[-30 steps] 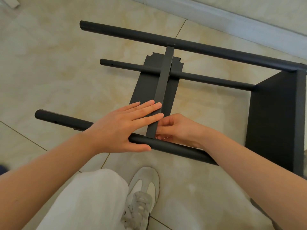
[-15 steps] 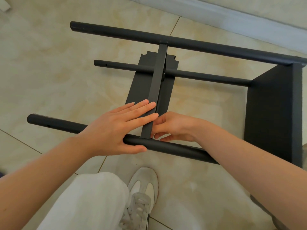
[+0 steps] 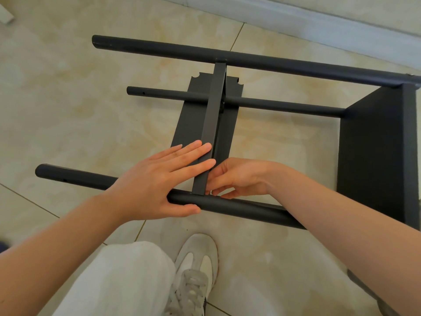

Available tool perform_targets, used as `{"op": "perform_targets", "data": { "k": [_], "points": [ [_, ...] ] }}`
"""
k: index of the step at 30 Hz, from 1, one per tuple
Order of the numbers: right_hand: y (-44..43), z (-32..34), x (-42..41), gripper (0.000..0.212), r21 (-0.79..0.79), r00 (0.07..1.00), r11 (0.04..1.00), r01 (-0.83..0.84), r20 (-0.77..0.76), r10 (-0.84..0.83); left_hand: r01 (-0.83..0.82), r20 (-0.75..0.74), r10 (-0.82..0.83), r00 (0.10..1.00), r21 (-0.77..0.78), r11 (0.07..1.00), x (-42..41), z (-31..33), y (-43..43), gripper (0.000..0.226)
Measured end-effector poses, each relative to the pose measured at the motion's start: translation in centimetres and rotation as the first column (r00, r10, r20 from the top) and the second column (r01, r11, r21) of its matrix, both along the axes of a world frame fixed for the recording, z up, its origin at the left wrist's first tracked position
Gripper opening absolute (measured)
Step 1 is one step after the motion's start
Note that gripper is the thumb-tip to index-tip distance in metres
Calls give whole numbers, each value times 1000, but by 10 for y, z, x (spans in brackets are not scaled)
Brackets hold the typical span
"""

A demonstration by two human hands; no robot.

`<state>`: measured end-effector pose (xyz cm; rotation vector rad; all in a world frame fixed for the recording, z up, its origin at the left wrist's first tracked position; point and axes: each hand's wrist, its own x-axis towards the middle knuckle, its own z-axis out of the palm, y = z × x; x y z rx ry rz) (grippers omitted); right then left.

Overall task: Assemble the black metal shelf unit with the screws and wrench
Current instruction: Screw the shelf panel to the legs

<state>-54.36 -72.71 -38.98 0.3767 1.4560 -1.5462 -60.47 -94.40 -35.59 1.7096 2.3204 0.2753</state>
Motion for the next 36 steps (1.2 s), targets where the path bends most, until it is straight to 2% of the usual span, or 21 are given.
{"op": "perform_targets", "data": {
  "k": [11, 20, 27, 33, 36],
  "points": [
    [-3, 0, -1, 15, 39, 999, 998, -48, -1, 48, -7, 8, 7, 1000, 2, 1000, 1, 1, 2, 81],
    [6, 2, -2, 10, -48, 999, 998, -39, 23, 40, -8, 0, 8, 1000, 0, 1000, 1, 2, 2, 81],
    [-2, -3, -1, 16, -4, 999, 999, -37, 33, 37, -15, 5, 15, 1000, 1, 1000, 1, 2, 3, 81],
    [5, -1, -1, 12, -59, 998, 997, -45, 47, 48, -15, 14, 16, 1000, -11, 1000, 1, 2, 3, 82],
    [6, -1, 0, 12, -35, 998, 998, -55, 32, 56, -22, -1, 22, 1000, -19, 1000, 1, 2, 3, 82]
  ]
}}
